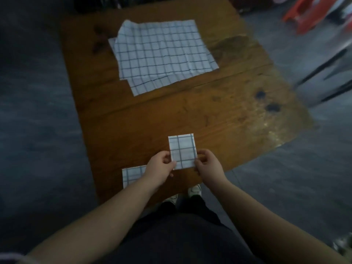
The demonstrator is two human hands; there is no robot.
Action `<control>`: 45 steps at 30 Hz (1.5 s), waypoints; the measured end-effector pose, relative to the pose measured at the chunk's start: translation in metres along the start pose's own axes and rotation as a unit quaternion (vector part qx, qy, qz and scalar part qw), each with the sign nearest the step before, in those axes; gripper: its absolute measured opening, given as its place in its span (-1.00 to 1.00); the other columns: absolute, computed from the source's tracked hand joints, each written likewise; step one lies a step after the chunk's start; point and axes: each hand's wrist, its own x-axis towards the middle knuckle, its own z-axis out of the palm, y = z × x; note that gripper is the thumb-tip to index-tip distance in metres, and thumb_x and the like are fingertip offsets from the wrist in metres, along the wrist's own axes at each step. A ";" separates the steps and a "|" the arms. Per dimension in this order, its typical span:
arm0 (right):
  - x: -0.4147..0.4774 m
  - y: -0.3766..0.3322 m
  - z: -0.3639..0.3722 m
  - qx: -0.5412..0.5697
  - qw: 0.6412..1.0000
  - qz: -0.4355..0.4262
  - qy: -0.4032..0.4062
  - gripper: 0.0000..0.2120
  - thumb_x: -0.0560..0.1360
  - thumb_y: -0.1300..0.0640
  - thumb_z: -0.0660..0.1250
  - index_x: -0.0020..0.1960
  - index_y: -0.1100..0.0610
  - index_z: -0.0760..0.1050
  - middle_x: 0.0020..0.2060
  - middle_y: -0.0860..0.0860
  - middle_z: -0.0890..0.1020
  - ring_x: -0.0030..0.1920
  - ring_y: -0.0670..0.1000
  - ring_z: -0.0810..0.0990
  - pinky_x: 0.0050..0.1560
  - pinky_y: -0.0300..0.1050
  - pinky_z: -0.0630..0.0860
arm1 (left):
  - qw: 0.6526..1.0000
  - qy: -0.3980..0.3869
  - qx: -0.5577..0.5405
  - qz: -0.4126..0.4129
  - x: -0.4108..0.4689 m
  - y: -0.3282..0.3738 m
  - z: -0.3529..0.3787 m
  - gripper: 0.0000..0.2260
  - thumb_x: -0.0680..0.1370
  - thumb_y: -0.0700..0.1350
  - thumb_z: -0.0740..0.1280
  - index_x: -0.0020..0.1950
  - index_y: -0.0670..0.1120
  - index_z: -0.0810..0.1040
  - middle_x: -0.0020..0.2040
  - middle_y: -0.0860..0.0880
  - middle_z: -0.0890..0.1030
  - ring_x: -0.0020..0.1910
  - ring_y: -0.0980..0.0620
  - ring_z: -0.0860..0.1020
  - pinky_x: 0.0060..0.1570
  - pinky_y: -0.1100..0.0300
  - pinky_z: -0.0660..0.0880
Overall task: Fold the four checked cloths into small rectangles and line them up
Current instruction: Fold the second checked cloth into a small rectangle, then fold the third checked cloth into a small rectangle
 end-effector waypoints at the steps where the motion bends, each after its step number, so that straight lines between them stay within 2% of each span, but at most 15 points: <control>1: 0.006 0.002 0.004 -0.022 1.000 -0.003 -0.018 -0.81 0.65 0.12 0.32 0.24 -0.07 0.47 0.00 -0.08 0.65 -0.10 -0.09 0.67 -0.28 -0.26 0.53 | 1.000 0.015 0.006 -0.014 0.005 -0.006 0.000 -0.58 0.64 -0.13 0.36 0.49 -0.10 0.40 0.03 0.07 0.52 -0.16 -0.02 0.65 -0.16 0.14 0.58; 4: 0.023 0.009 0.012 -0.104 0.993 -0.025 -0.046 -0.82 0.64 0.12 0.33 0.21 -0.03 0.44 0.00 -0.09 0.61 -0.08 -0.14 0.60 -0.26 -0.25 0.50 | 0.997 0.055 0.017 -0.044 0.015 -0.021 0.001 -0.61 0.63 -0.10 0.38 0.44 -0.06 0.41 0.08 0.03 0.53 -0.17 0.02 0.65 -0.22 0.20 0.53; 6: 0.033 0.013 0.013 -0.169 0.982 -0.053 -0.058 -0.86 0.63 0.13 0.33 0.14 -0.01 0.41 -0.04 -0.06 0.60 -0.10 -0.10 0.58 -0.24 -0.17 0.53 | 0.994 0.089 0.028 -0.053 0.017 -0.031 0.004 -0.67 0.60 -0.10 0.41 0.32 -0.01 0.40 0.01 0.02 0.59 -0.16 0.01 0.66 -0.20 0.16 0.57; 9: 0.044 0.016 0.014 -0.278 0.949 -0.099 -0.110 -0.92 0.65 0.13 0.28 0.05 -0.03 0.42 -0.10 -0.06 0.58 -0.11 -0.07 0.59 -0.17 -0.10 0.58 | 0.989 0.118 0.079 -0.033 0.015 -0.041 0.015 -0.75 0.58 -0.10 0.42 0.09 0.10 0.36 -0.13 0.02 0.58 -0.18 0.01 0.62 -0.12 0.01 0.64; 12: 0.051 0.016 0.013 -0.355 0.910 -0.148 -0.153 -0.90 0.67 0.11 0.23 0.12 -0.05 0.47 -0.01 -0.08 0.56 -0.03 -0.07 0.57 0.01 -0.05 0.59 | 0.977 0.132 0.168 -0.001 0.012 -0.040 0.024 -0.82 0.60 -0.07 0.37 0.00 0.12 0.37 -0.14 0.07 0.54 -0.18 0.07 0.55 -0.17 0.11 0.57; 14: 0.051 0.013 0.011 -0.382 0.893 -0.165 -0.170 -0.85 0.68 0.10 0.19 0.20 -0.05 0.47 0.04 -0.08 0.53 0.00 -0.06 0.55 0.05 -0.06 0.57 | 0.965 0.144 0.217 0.017 0.010 -0.039 0.026 -0.86 0.60 -0.03 0.36 0.08 0.12 0.42 -0.04 0.10 0.52 -0.11 0.10 0.53 -0.10 0.12 0.57; 18: 0.050 0.004 0.005 -0.442 0.858 -0.192 -0.178 -0.81 0.67 0.04 0.17 0.25 -0.08 0.47 0.03 -0.09 0.50 0.02 -0.02 0.56 0.03 0.00 0.61 | 0.953 0.136 0.270 0.004 0.004 -0.035 0.028 -0.80 0.63 -0.03 0.31 0.25 0.11 0.44 0.11 0.05 0.51 -0.02 0.06 0.53 -0.01 0.05 0.60; 22: 0.051 -0.018 -0.002 -0.470 0.830 -0.223 -0.204 -0.74 0.66 0.04 0.20 0.32 -0.05 0.49 0.11 -0.06 0.49 0.21 0.02 0.50 0.11 -0.05 0.56 | 0.941 0.142 0.305 0.019 -0.009 -0.030 0.024 -0.69 0.65 -0.06 0.27 0.39 0.10 0.44 0.21 0.04 0.52 0.10 0.05 0.53 0.05 0.11 0.56; 25: 0.046 -0.043 0.002 -0.476 0.803 -0.280 -0.224 -0.67 0.66 0.05 0.23 0.42 -0.03 0.43 0.32 -0.02 0.49 0.37 0.05 0.40 0.29 -0.02 0.48 | 0.932 0.188 0.305 0.043 -0.023 -0.025 0.009 -0.68 0.66 -0.05 0.23 0.43 0.06 0.44 0.28 0.04 0.52 0.23 0.04 0.49 0.14 0.08 0.53; 29: 0.026 -0.089 0.024 -0.488 0.751 -0.379 -0.233 -0.60 0.68 0.03 0.20 0.51 -0.02 0.35 0.45 -0.03 0.41 0.47 0.09 0.32 0.45 0.07 0.38 | 0.904 0.293 0.310 0.023 -0.058 -0.022 -0.025 -0.62 0.65 -0.03 0.21 0.48 0.04 0.42 0.41 0.03 0.48 0.42 0.00 0.38 0.33 0.05 0.41; 33: -0.009 -0.130 0.063 -0.488 0.710 -0.448 -0.237 -0.51 0.68 -0.04 0.17 0.60 -0.07 0.21 0.55 -0.07 0.31 0.58 0.04 0.18 0.56 0.10 0.21 | 0.886 0.355 0.296 -0.039 -0.107 -0.024 -0.070 -0.53 0.67 0.08 0.16 0.58 0.04 0.27 0.56 0.00 0.34 0.57 -0.03 0.22 0.53 -0.05 0.21; 38: -0.071 -0.161 0.126 -0.490 0.673 -0.498 -0.243 -0.39 0.67 -0.12 0.17 0.65 -0.11 0.03 0.63 -0.07 0.15 0.64 0.03 0.01 0.60 0.13 0.05 | 0.868 0.419 0.247 -0.097 -0.172 -0.060 -0.127 -0.46 0.67 0.15 0.15 0.63 0.08 0.12 0.63 0.00 0.20 0.63 -0.02 0.08 0.57 -0.02 0.06; 42: -0.135 -0.170 0.191 -0.486 0.634 -0.541 -0.262 -0.38 0.67 -0.12 0.17 0.66 -0.09 0.01 0.63 -0.06 0.13 0.64 0.04 -0.01 0.61 0.12 0.03 | 0.851 0.458 0.228 -0.120 -0.227 -0.117 -0.180 -0.45 0.67 0.16 0.14 0.63 0.07 0.11 0.64 -0.01 0.19 0.63 -0.03 0.07 0.58 -0.03 0.05; 45: -0.189 -0.167 0.260 -0.469 0.627 -0.568 -0.255 -0.38 0.67 -0.12 0.17 0.66 -0.07 0.02 0.63 -0.05 0.14 0.64 0.05 0.00 0.62 0.13 0.06 | 0.840 0.470 0.232 -0.139 -0.273 -0.172 -0.226 -0.43 0.67 0.19 0.11 0.64 0.10 0.06 0.66 -0.01 0.13 0.64 -0.05 0.02 0.58 -0.04 -0.01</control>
